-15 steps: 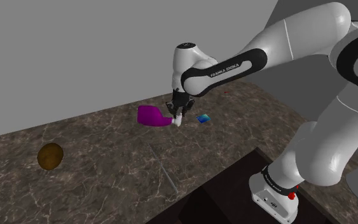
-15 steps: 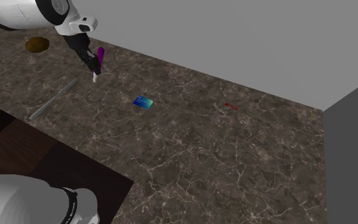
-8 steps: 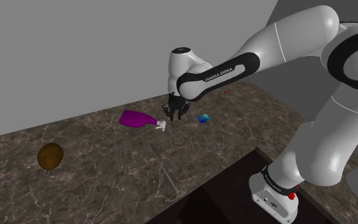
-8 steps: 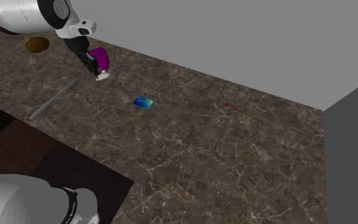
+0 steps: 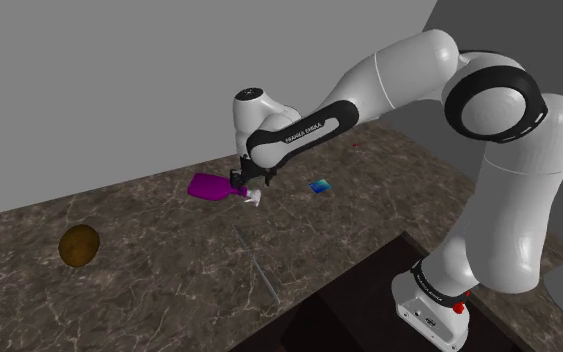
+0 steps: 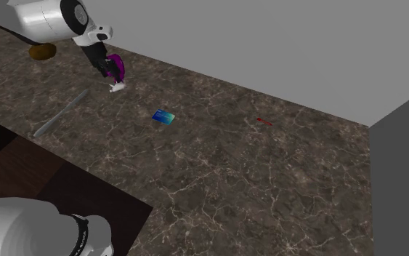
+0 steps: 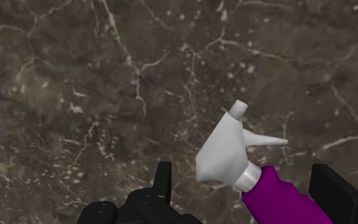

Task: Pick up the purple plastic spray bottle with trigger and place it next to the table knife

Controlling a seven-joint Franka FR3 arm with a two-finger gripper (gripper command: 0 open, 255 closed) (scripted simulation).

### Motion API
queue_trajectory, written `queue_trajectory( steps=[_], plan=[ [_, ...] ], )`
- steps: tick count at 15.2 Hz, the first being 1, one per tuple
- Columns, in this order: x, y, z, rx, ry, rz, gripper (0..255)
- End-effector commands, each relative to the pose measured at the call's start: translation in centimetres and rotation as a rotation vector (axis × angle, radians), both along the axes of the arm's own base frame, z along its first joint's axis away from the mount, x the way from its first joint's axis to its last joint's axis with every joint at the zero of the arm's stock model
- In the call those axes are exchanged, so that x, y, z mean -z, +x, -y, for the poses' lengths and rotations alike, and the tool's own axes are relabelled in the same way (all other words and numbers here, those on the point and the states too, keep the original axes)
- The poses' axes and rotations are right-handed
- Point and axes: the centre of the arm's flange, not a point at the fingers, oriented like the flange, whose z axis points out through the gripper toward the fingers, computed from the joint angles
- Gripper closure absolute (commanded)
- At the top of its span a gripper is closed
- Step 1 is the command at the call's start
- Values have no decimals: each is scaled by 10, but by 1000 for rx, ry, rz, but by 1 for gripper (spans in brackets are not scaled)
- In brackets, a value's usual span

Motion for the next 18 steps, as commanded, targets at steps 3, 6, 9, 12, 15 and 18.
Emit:
queue_trajectory(
  steps=[3,6,9,12,15,18],
  plan=[
    [19,5,-4,-11,-5,1,0],
    [35,4,-2,-11,-5,1,0],
    [43,4,0,-11,-5,1,0],
    [43,4,0,-11,-5,1,0],
    [43,4,0,-11,-5,1,0],
    [43,4,0,-11,-5,1,255]
  ],
)
